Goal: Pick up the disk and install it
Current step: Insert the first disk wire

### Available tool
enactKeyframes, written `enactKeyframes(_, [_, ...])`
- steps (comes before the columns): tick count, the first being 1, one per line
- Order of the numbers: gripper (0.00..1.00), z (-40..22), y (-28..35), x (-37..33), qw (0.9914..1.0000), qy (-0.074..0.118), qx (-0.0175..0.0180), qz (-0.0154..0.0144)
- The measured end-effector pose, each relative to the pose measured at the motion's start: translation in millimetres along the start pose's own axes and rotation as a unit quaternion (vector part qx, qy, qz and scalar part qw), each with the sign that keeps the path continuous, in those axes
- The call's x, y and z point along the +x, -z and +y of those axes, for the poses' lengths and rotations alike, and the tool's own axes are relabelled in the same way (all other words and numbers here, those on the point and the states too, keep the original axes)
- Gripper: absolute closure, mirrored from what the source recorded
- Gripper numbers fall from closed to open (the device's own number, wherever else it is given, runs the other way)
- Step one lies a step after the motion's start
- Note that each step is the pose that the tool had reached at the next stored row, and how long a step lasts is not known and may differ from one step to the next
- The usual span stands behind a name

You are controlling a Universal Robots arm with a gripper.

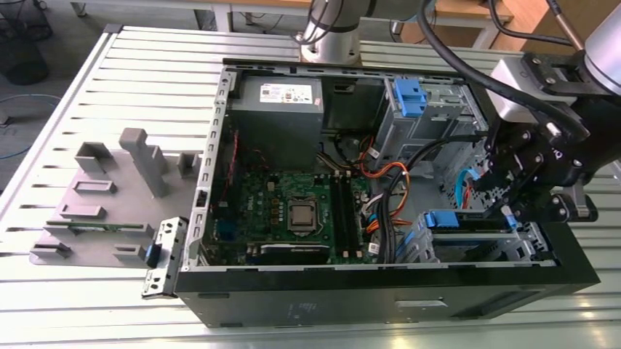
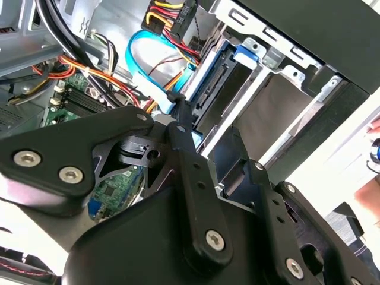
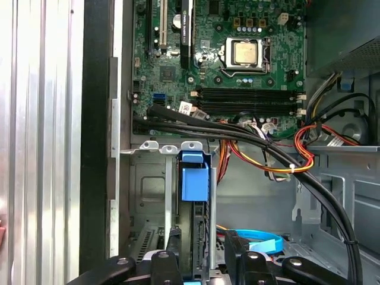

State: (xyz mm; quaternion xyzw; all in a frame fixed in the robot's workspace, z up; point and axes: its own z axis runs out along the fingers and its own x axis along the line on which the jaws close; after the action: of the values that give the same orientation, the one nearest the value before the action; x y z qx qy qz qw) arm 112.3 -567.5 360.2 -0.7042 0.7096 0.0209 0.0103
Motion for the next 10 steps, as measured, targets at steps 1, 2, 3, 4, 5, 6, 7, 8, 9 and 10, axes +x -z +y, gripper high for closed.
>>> enactKeyframes(1, [0.58, 0.0, 1.3, -0.1, 1.0, 0.0, 0.0, -0.0001])
enactKeyframes(2, [0.58, 0.0, 2.7, -0.1, 1.0, 0.0, 0.0, -0.0001])
enactKeyframes(3, [0.58, 0.1, 4.1, -0.2, 1.0, 0.0, 0.0, -0.0002])
enactKeyframes(4, [0.58, 0.1, 5.5, -0.2, 1.0, 0.0, 0.0, -0.0001])
enactKeyframes(5, [0.58, 0.1, 6.8, -0.3, 1.0, 0.0, 0.0, -0.0001])
enactKeyframes(6, [0.58, 0.1, 8.2, -0.4, 1.0, 0.0, 0.0, -0.0001])
enactKeyframes(7, [0.58, 0.1, 9.8, -0.5, 1.0, 0.0, 0.0, -0.0001])
enactKeyframes(8, [0.58, 0.2, 11.3, -0.5, 1.0, 0.0, 0.0, -0.0001])
enactKeyframes(9, [0.58, 0.2, 12.7, -0.6, 1.0, 0.0, 0.0, -0.0001])
enactKeyframes(10, [0.58, 0.2, 13.5, -0.8, 1.0, 0.0, 0.0, -0.0001])
